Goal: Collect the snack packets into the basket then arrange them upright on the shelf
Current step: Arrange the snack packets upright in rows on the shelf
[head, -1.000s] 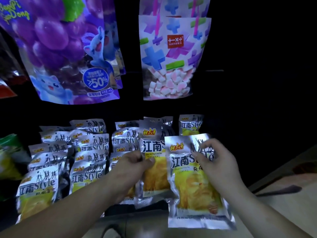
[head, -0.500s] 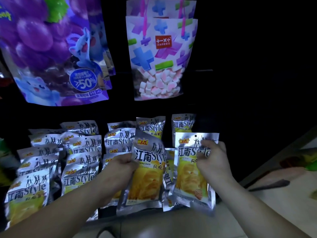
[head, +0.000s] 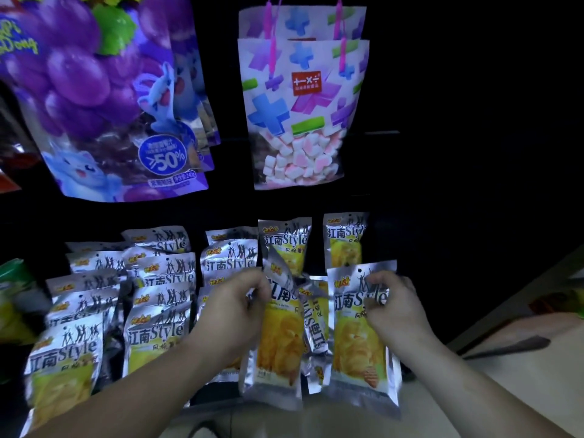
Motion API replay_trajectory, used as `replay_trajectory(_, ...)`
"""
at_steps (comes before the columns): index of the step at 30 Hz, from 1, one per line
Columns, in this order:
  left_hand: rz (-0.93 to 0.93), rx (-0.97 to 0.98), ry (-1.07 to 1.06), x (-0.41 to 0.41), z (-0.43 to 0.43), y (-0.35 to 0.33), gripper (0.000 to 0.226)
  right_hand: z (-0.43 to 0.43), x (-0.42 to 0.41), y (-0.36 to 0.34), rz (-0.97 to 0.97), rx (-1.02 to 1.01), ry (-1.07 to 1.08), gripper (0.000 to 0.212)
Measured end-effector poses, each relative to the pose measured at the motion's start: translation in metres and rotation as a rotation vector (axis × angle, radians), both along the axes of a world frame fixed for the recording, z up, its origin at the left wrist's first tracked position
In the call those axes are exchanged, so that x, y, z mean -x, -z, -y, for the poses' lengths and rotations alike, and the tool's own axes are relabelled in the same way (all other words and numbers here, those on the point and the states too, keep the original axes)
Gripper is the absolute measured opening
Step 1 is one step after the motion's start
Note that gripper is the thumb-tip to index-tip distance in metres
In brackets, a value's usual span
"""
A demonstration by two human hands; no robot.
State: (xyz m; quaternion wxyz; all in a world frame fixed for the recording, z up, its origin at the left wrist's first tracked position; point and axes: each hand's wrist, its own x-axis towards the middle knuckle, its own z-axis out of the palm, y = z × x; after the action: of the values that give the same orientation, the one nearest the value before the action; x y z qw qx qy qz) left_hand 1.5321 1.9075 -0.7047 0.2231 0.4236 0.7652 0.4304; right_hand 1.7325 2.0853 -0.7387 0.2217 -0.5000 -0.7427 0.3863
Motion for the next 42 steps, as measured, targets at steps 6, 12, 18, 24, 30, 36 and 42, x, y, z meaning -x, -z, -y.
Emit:
replay_trajectory(6,0.037,0.147,0.131,-0.006,-0.016,-0.008,0.068,0.006,0.007,-0.014,-0.155,0.103,-0.112,0.033)
replay_trajectory(12,0.245,0.066,-0.005,-0.002,-0.021,-0.005,0.054,0.005,0.006,-0.017,-0.138,0.124,-0.153,0.035)
replay_trajectory(18,0.168,0.081,-0.069,0.006,-0.017,0.017,0.038,0.001,0.002,-0.009,0.005,0.044,-0.153,0.031)
replay_trajectory(24,-0.032,0.151,-0.062,0.016,-0.018,0.033,0.039,-0.002,-0.007,-0.007,0.067,0.036,-0.045,0.024)
replay_trajectory(30,0.11,0.192,-0.082,0.031,-0.049,0.037,0.039,-0.034,0.01,-0.001,-0.109,0.147,0.121,0.029)
replay_trajectory(36,0.301,0.079,-0.209,0.066,-0.105,0.04,0.016,-0.098,0.054,0.031,-0.111,0.106,0.322,0.033)
replay_trajectory(42,0.345,-0.018,-0.213,0.091,-0.154,0.066,0.026,-0.144,0.09,0.062,-0.189,0.113,0.334,0.032)
